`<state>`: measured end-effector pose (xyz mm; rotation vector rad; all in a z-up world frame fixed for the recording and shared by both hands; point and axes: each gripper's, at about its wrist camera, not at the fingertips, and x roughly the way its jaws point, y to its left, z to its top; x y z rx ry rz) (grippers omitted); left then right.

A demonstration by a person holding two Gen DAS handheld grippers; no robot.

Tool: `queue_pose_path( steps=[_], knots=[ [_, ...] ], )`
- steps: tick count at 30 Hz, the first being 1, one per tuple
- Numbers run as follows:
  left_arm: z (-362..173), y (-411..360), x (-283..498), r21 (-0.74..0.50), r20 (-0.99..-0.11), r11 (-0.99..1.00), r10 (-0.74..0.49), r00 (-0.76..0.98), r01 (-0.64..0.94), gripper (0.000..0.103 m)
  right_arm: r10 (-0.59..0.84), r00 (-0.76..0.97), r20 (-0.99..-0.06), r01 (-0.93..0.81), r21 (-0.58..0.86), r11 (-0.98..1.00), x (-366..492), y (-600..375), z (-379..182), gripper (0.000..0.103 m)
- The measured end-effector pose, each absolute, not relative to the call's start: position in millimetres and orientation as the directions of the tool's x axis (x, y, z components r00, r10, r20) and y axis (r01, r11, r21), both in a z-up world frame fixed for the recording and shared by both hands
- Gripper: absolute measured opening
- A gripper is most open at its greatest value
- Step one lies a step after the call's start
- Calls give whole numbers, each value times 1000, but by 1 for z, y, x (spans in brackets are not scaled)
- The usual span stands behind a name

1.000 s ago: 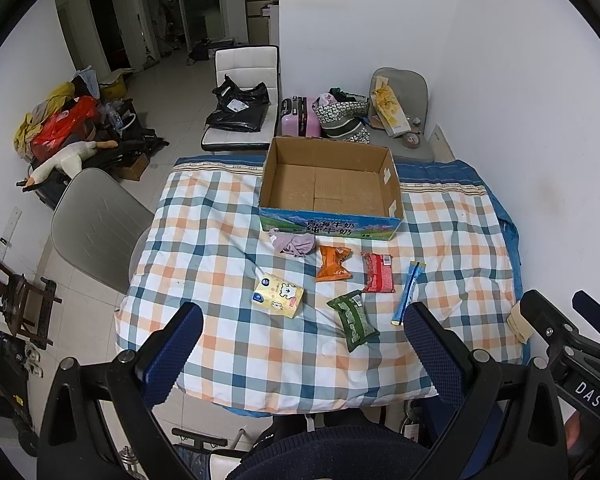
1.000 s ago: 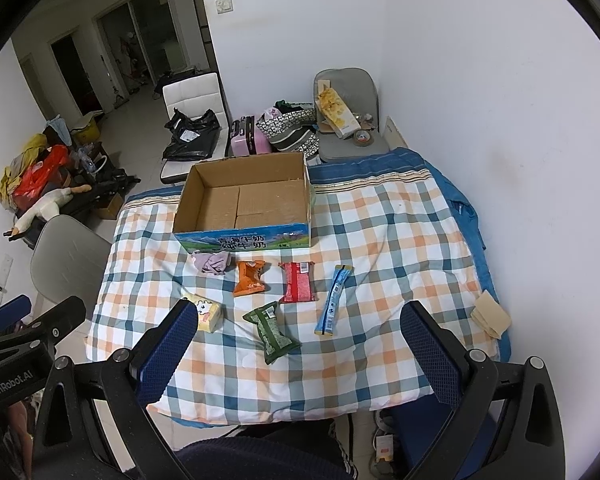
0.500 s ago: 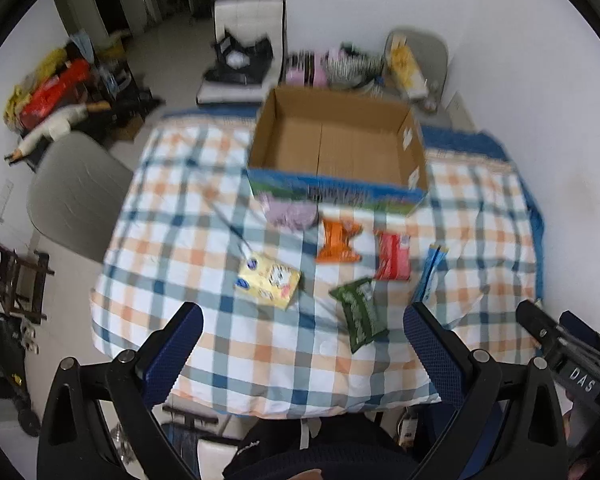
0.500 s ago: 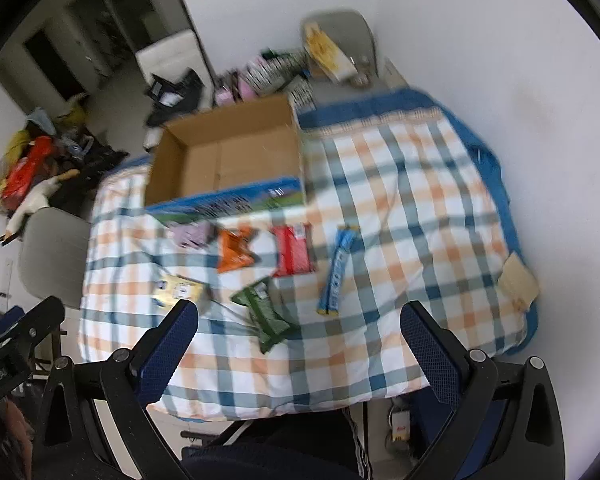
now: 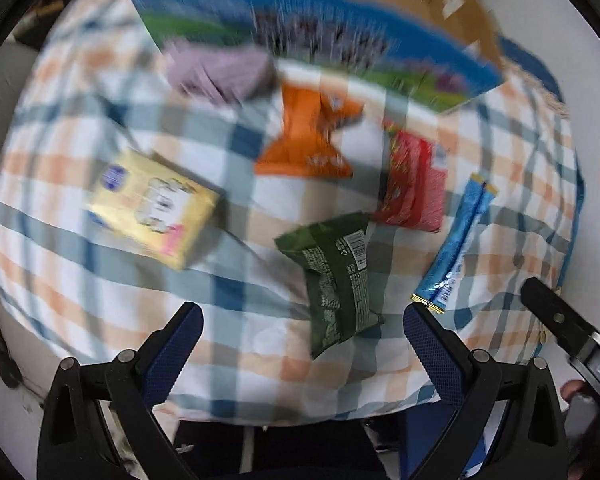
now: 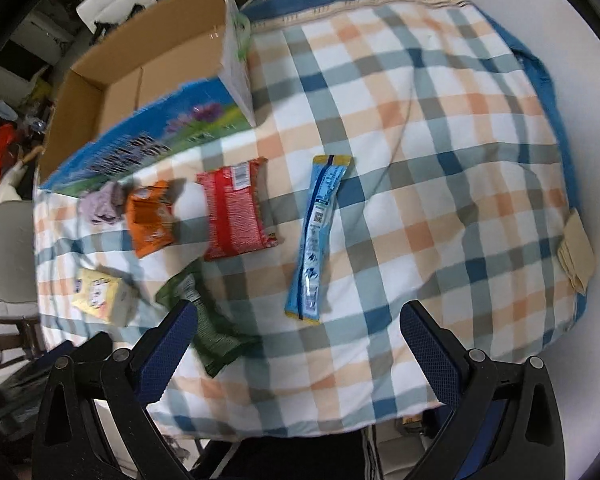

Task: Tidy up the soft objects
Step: 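Grasp the green snack bag with the left tool while the right tool grasps the red snack bag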

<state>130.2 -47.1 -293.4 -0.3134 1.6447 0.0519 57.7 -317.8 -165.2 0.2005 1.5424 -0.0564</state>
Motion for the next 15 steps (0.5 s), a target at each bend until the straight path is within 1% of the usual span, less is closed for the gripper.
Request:
queue_pose_path(
  steps=[1,4,6,8,9,10,11,15],
  knots=[
    [-307,-51,131,-159,-979,958,-184,-85,-240,102,91,19,-996,154,92,984,60,-317,-172,102],
    [-340,-63,134,-158,-973,958,-193,-128,-240,97,99,-15,-995,133,96,986,67,-316,-191,102],
    [-362,-74,135,-143,-971,964,-180,-157,-223,89,101,-24,-995,114,98,989,71,-316,-201,102],
    [-380,-84,135,-133,-966,970,-172,-190,-204,72,104,-40,-994,94,100,991,75,-314,-210,102],
    [-387,-90,135,-125,-966,973,-164,-201,-193,65,112,-46,-993,87,108,990,77,-314,-213,102],
    [-393,-95,133,-114,-966,977,-151,-208,-180,50,121,-54,-991,79,117,990,81,-313,-217,102],
    [-395,-98,132,-105,-969,980,-139,-204,-171,42,128,-59,-990,70,124,990,84,-312,-220,102],
    [-383,-101,128,-65,-988,987,-85,-131,-150,38,165,-71,-984,40,162,986,99,-304,-229,102]
  ],
)
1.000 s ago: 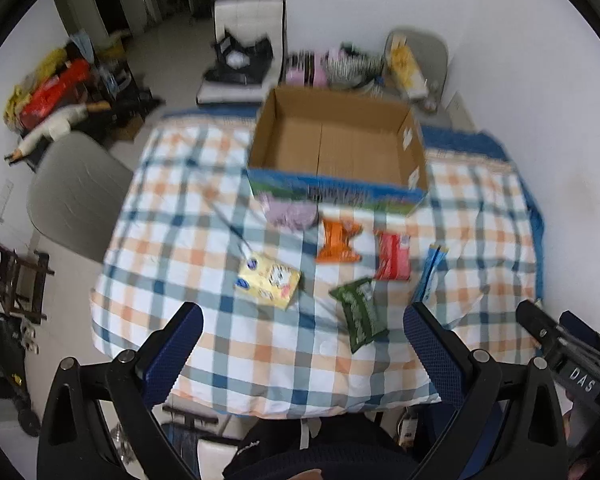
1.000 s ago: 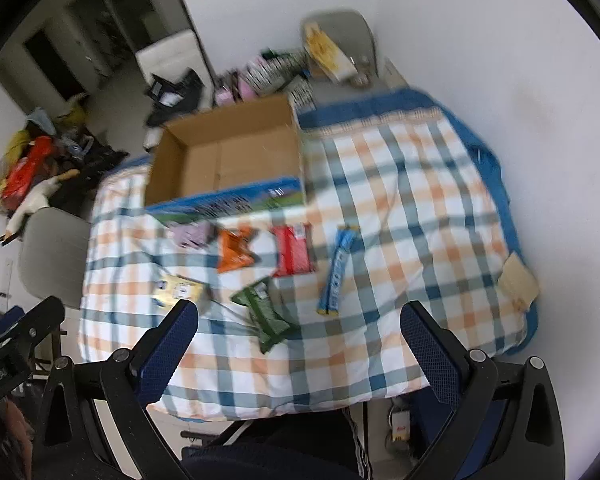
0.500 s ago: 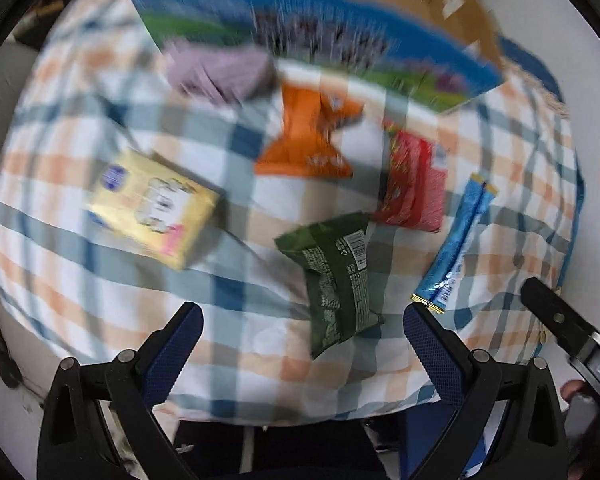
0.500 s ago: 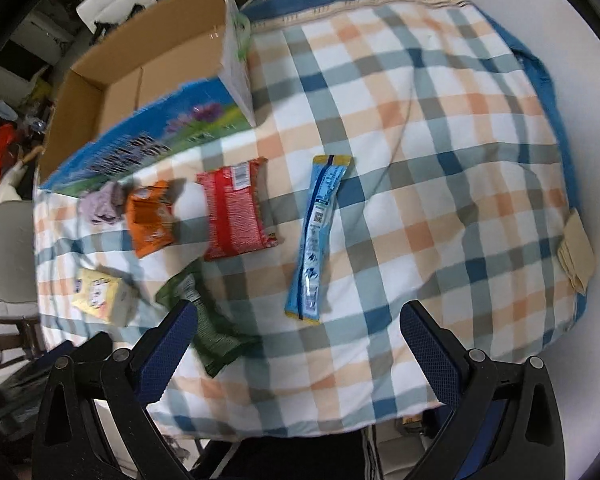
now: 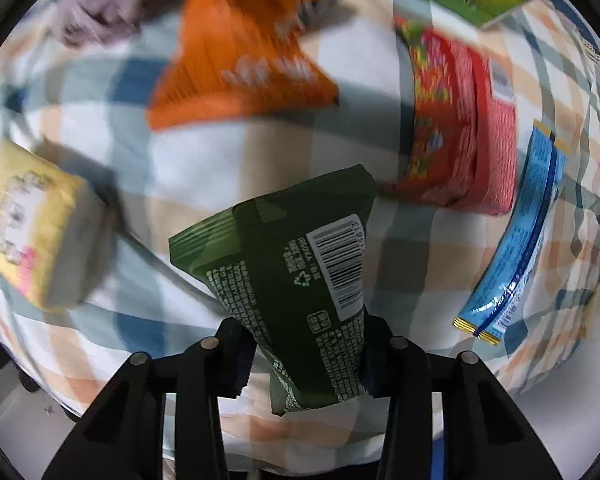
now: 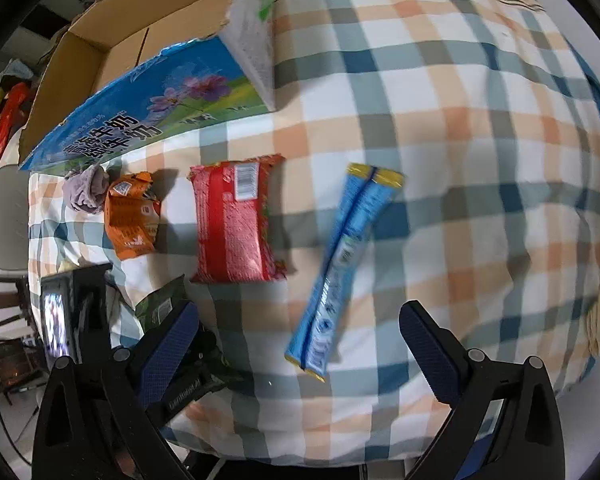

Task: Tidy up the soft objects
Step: 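Grasp the green snack bag with the left tool while the right tool grasps the red snack bag, then carry both held bags over the cardboard box and lower them inside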

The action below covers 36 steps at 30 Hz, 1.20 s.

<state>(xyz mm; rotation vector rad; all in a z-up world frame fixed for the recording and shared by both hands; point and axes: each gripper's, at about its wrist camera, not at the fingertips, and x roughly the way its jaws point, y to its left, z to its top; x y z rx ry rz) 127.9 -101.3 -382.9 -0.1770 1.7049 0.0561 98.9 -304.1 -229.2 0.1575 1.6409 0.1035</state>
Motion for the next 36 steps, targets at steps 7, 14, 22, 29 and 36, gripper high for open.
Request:
queue_pose_path(
  steps=[7,14,22,29,36],
  knots=[
    [-367,-90,128,41,-998,984,33,-50,-174,37,238,-133,-962,17,238,971,134,-276,-263,83],
    [-363,-94,111,75,-997,978,73,-17,-194,34,213,-220,-952,19,214,977,148,-254,-305,50],
    [-323,-103,75,71,-996,981,80,40,-181,33,211,-188,-959,-33,221,975,125,-261,-278,47],
    [-261,-123,36,44,-986,986,68,149,-159,32,266,-113,-957,-83,276,958,109,-278,-222,47],
    [-188,-132,13,-53,-966,989,-16,259,-135,33,351,-5,-936,-121,349,929,113,-284,-146,47]
  ],
)
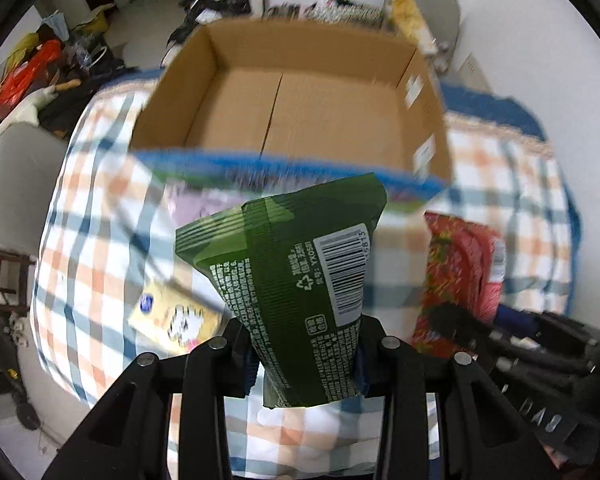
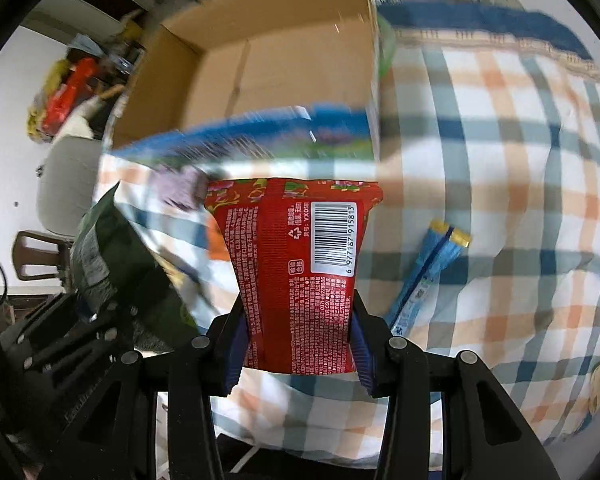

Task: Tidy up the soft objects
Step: 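Carry both held bags over the cardboard box and lower them inside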

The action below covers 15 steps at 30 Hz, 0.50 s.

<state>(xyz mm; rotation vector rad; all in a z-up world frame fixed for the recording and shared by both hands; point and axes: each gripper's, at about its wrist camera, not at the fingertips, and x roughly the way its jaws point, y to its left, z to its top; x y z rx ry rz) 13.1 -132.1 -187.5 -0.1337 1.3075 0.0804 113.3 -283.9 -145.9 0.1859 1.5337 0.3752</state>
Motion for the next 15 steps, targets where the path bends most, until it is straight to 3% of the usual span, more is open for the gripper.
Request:
queue_pose_path(
  steps=[3,8,15],
  knots=[
    [-169,-126,23,-94,-956,990,-62,287,-102,33,380,42,-924,-132,372,919,125,-277,-119,47],
    [-145,-101,113,-113,-957,993,-102,270,-26,33,375,112,-920,-120,362,924,167,-266,-96,47],
    [-156,-84,245,-118,-977,992,-124,172,46,33,319,102,-942,-60,314,947,254,-240,-123,47]
  ],
)
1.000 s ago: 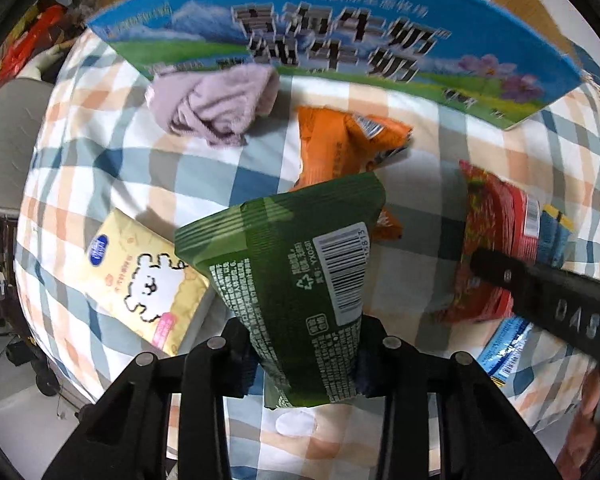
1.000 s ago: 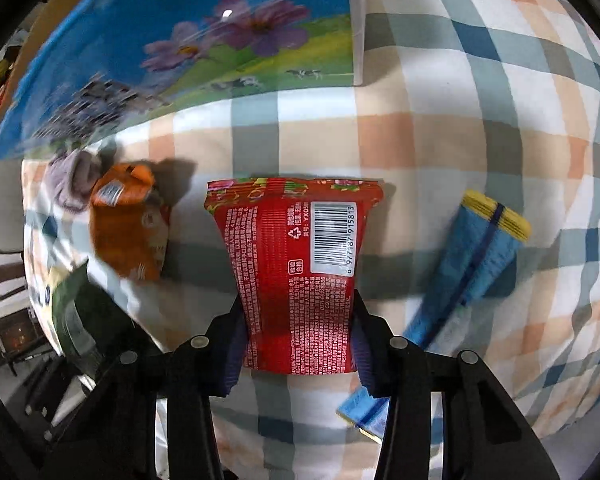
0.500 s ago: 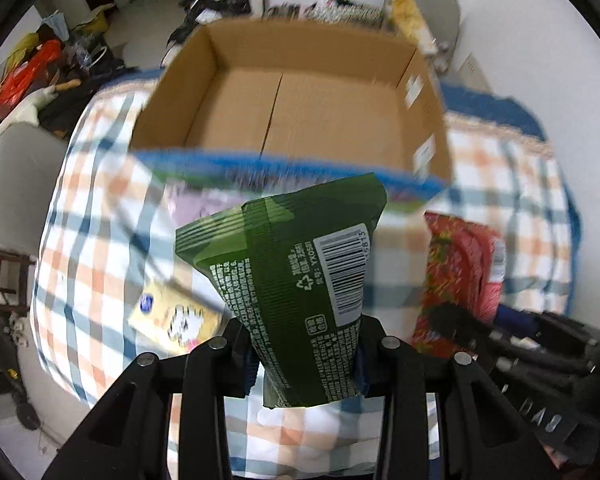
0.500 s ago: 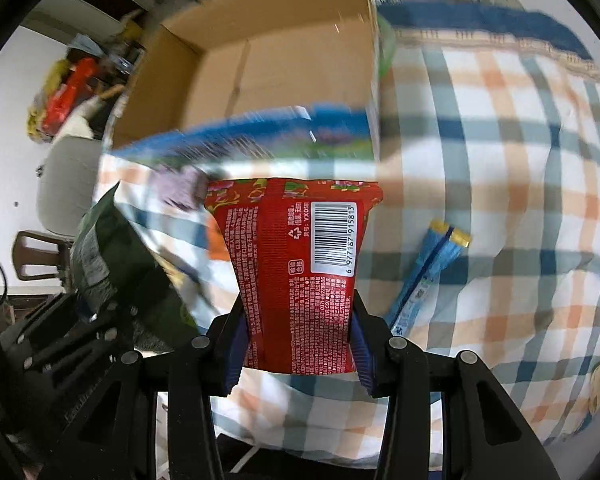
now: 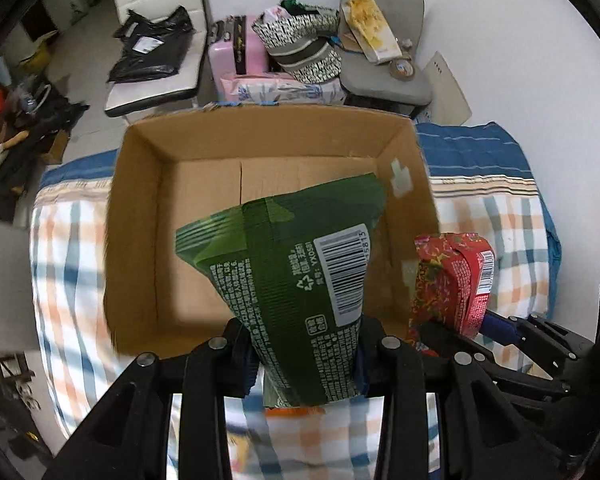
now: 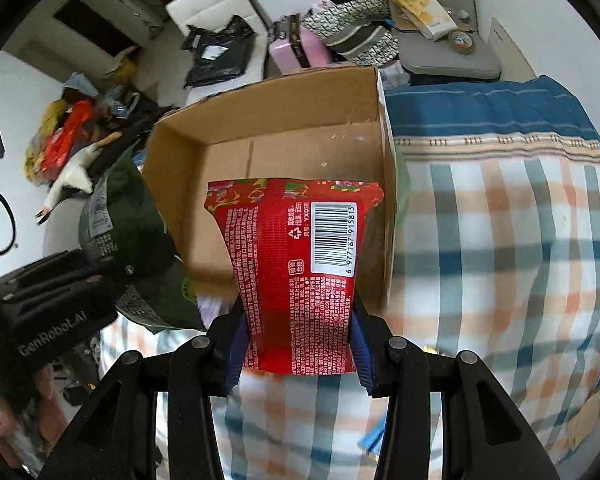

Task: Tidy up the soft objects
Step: 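Carry both held bags over the cardboard box and lower them inside, then open both tools to release the bags into the box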

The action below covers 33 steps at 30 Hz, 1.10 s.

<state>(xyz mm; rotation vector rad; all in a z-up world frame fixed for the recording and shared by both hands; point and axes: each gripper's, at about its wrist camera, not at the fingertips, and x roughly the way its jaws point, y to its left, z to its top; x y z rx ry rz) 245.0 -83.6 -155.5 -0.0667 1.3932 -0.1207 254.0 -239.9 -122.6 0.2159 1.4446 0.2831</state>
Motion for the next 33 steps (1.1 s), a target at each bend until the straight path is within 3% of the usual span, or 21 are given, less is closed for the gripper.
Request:
queue_pose_path(
  steps=[14,26,30,33],
  knots=[
    [-247,-67,375,-185,-983,977,-183,-27,103,33,180,38,-983,-25,179,984,373,-198,-208,47],
    [-288,-60,392,-223,-972,971,-215,-98,87,34,112,-25,-993,-4,112,994,399,-187,-256,48],
    [-288,-60,393,-221,-973,972,-213,-92,80,45,104,-37,-994,3,104,995,400,-188,-261,49],
    [-285,-58,391,-208,-977,975,-203,-68,72,63,101,-30,-994,2,101,995,400,-187,-261,53]
  ],
)
